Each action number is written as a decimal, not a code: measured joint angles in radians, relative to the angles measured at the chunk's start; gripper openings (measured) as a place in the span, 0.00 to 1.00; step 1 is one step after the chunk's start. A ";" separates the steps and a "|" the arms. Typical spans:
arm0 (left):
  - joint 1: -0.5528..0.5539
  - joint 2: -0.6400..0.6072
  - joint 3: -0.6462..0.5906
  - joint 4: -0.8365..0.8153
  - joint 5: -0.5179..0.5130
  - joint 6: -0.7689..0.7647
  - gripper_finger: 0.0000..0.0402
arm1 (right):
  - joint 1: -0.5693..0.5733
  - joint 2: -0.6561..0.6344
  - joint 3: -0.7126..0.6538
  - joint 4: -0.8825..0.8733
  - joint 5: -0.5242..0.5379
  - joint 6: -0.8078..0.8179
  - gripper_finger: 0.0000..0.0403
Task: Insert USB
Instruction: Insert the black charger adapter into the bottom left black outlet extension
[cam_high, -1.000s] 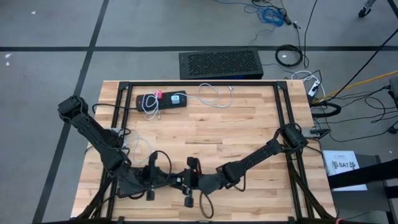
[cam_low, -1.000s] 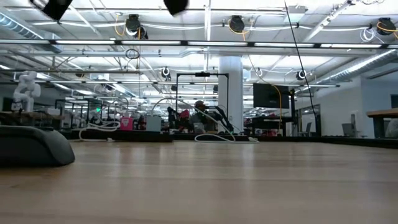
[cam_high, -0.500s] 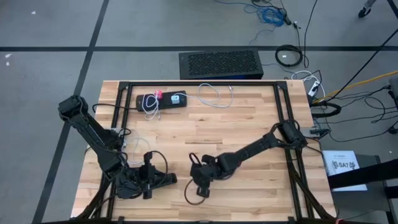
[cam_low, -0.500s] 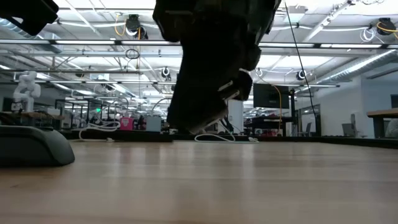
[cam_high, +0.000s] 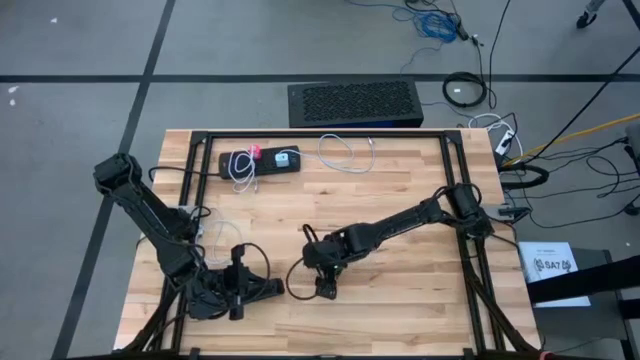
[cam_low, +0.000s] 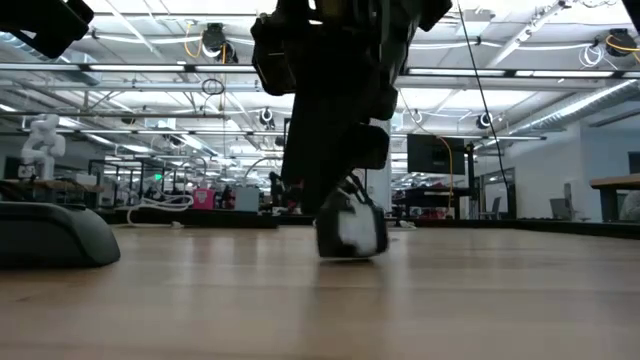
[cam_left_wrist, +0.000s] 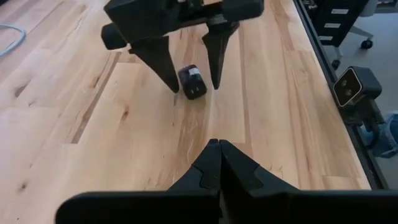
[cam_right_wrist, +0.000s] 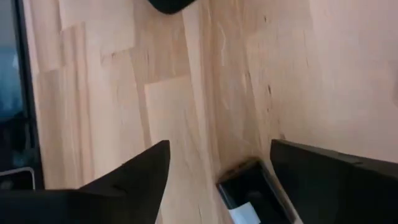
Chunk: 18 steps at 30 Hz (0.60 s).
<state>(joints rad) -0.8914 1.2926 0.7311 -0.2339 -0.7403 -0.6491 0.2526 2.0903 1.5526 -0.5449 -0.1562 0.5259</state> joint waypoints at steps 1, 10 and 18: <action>0.000 0.000 0.000 0.000 0.000 0.000 0.01 | -0.004 0.000 0.003 -0.007 -0.013 -0.014 0.66; 0.000 0.000 0.000 0.000 0.008 0.000 0.01 | 0.028 -0.001 0.154 -0.325 0.099 -0.218 0.61; 0.000 0.001 -0.001 -0.004 0.030 0.001 0.01 | 0.125 0.020 0.187 -0.498 0.256 -0.563 0.58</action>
<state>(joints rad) -0.8917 1.2938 0.7302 -0.2376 -0.7101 -0.6477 0.3771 2.1098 1.7392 -1.0425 0.0995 -0.0368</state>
